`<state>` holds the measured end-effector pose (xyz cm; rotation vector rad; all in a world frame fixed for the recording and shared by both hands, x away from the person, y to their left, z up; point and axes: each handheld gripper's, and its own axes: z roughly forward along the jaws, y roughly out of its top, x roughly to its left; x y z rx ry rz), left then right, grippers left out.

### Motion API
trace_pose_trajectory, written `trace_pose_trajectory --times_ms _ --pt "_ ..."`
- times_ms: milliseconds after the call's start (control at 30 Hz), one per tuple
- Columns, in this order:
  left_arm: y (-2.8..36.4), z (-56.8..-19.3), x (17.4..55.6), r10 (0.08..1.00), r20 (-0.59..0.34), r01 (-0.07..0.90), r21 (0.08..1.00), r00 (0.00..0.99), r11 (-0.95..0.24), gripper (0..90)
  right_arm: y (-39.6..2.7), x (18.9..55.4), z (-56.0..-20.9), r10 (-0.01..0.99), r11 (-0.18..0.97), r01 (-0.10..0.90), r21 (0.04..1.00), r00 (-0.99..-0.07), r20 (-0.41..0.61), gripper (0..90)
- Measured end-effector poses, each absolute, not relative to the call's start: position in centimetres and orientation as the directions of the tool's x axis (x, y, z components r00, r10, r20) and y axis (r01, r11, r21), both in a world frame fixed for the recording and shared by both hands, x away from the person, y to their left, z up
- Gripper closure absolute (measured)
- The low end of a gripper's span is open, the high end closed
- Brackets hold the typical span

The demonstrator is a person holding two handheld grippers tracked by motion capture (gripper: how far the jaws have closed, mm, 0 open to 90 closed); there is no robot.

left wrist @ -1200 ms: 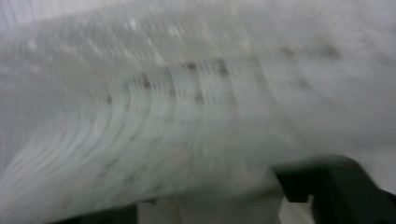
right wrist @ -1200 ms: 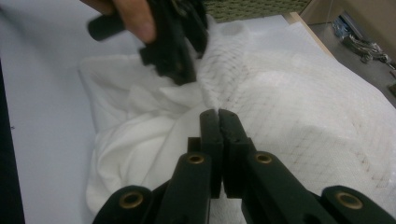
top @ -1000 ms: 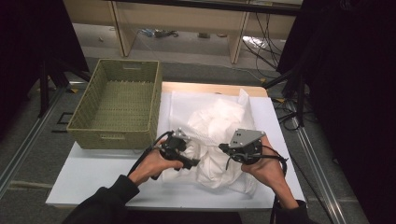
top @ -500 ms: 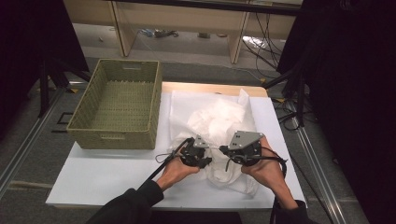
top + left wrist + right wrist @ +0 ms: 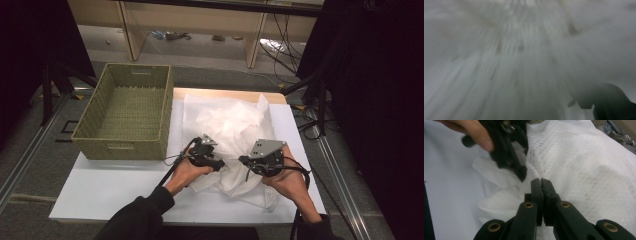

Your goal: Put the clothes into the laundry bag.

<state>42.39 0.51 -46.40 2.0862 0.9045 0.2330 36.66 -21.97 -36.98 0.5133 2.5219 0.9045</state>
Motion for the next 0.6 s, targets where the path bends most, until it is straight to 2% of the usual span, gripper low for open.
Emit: trace_pose_trajectory --times_ms 67,167,233,333,400,433,500,533,567,600 --pt "1.9 -46.0 41.3 0.679 -0.101 0.5 0.755 0.728 -0.424 29.6 -21.9 36.8 -36.8 0.455 0.726 0.181 0.664 -0.85 -0.266 90.0" --pt "3.6 -46.4 40.2 0.701 -0.069 0.53 0.708 0.71 -0.467 20.6 -21.7 36.6 -36.7 0.45 0.728 0.177 0.662 -0.852 -0.267 90.0" --pt "4.8 -47.0 40.0 0.72 -0.029 0.531 0.697 0.693 -0.482 19.9 -21.7 36.6 -36.6 0.451 0.726 0.176 0.664 -0.852 -0.267 90.0" --pt "6.2 -48.1 40.5 0.777 -0.039 0.58 0.688 0.629 -0.435 18.9 -21.6 36.5 -36.8 0.457 0.723 0.177 0.667 -0.847 -0.271 90.0" --pt "6.5 -48.4 40.8 0.772 -0.05 0.579 0.693 0.634 -0.431 19.1 -21.6 36.7 -36.8 0.45 0.726 0.179 0.664 -0.854 -0.262 90.0" --pt "6.5 -48.5 41.0 0.76 -0.048 0.569 0.693 0.648 -0.442 21.7 -21.6 36.6 -36.8 0.46 0.722 0.19 0.665 -0.85 -0.256 90.0" --pt "6.4 -48.5 41.3 0.725 -0.079 0.553 0.704 0.685 -0.446 45.5 -21.6 36.6 -36.9 0.466 0.718 0.19 0.669 -0.845 -0.26 90.0" --pt "6.1 -48.4 41.1 0.707 -0.093 0.548 0.705 0.701 -0.45 53.1 -21.6 36.7 -36.9 0.454 0.724 0.18 0.666 -0.851 -0.263 90.0" --pt "5.8 -48.3 41.0 0.673 -0.122 0.536 0.713 0.73 -0.452 66.4 -21.7 36.8 -36.9 0.452 0.725 0.182 0.665 -0.854 -0.259 90.0" --pt "5.4 -48.1 40.7 0.647 -0.139 0.521 0.726 0.75 -0.448 71.8 -21.7 36.8 -36.9 0.454 0.724 0.181 0.665 -0.851 -0.263 90.0"
